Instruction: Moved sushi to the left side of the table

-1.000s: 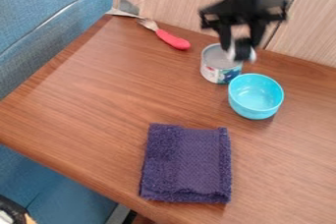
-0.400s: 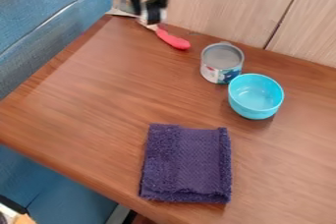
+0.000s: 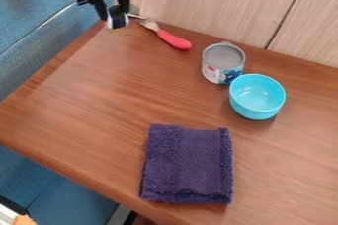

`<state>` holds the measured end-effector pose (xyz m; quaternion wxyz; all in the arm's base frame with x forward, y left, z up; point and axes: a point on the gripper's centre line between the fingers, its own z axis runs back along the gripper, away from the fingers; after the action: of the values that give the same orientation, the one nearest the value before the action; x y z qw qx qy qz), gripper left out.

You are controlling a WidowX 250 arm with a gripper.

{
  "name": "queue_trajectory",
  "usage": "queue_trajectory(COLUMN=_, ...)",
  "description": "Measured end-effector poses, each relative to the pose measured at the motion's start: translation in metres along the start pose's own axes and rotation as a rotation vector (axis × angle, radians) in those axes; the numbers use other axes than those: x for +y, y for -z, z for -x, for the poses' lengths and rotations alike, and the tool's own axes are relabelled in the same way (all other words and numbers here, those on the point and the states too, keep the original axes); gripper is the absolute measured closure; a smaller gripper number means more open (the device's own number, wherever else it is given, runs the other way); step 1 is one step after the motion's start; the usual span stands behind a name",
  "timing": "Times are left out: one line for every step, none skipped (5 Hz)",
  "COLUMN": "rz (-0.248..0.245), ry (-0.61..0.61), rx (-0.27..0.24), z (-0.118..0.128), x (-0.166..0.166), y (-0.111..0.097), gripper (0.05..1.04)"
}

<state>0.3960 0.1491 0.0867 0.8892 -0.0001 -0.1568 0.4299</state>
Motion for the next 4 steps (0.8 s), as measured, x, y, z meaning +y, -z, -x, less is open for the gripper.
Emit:
queue_trajectory(rz=-0.007, ry=-0.008, rx=0.003, z=-0.008, x=-0.004, y=0.018, gripper=0.591)
queue_trajectory(rz=-0.029, ry=-0.017, rx=0.030, z=-0.009, x=-0.005, y=0.039, gripper=0.590)
queue_trajectory(rz=-0.050, ry=-0.022, rx=0.058, z=-0.003, x=-0.004, y=0.051, gripper=0.525)
queue_trajectory(rz=-0.054, ry=-0.020, rx=0.062, z=0.000, x=-0.007, y=0.050, gripper=0.222)
